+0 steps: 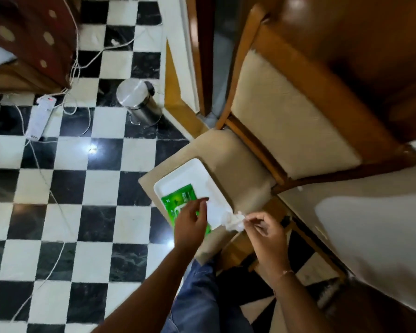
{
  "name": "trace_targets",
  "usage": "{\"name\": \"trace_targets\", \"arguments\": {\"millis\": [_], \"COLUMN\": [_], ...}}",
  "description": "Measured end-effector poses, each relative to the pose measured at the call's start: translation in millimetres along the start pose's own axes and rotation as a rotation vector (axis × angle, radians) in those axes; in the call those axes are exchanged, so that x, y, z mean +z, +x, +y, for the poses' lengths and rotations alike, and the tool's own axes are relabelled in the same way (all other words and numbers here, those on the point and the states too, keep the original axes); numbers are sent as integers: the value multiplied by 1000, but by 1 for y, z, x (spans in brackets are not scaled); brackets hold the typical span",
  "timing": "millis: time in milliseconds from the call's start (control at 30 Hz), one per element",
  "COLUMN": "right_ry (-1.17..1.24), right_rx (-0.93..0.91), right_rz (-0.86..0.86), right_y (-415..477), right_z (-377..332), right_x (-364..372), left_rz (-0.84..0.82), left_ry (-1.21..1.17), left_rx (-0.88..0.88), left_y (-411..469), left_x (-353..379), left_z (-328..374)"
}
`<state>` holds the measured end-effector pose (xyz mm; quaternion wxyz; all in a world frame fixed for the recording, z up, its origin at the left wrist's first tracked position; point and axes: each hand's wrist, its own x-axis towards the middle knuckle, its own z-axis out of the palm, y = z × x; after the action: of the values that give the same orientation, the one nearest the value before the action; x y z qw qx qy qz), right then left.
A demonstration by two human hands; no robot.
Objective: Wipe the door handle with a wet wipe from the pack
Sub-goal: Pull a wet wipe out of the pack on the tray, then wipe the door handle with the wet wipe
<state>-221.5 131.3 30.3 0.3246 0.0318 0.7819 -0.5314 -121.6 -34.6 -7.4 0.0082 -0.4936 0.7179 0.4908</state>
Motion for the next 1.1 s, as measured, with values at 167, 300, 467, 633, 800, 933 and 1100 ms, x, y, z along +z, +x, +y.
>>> {"name": "trace_targets", "arguments": {"millis": [167, 300, 467, 633, 800, 933, 1100], "right_ry": [68, 144, 318, 640, 859, 925, 835], "right_rx": [-28, -59, -117, -112, -95, -18, 27], "right_rz": [189, 358, 612, 711, 800, 787, 806], "right_y": [-50, -90, -158, -217, -268, -305, -359], "right_z": [-39, -55, -72, -78, -75, -71, -42], "right_x": [-84, -142, -222, -267, -293, -314, -354], "left_rz": [-663, -683, -779, -921, -1336, -1492, -1468], "left_ry": [-213, -159, -94, -524, -481, -176, 147], "left_rx": [45, 166, 283, -71, -241, 68, 434], "left_y": [-64, -94, -149, -205, -290, -336, -397], "left_x": [16, 28, 50, 88, 127, 150, 179], "left_z": [112, 168, 256, 307, 331, 321, 318]}}
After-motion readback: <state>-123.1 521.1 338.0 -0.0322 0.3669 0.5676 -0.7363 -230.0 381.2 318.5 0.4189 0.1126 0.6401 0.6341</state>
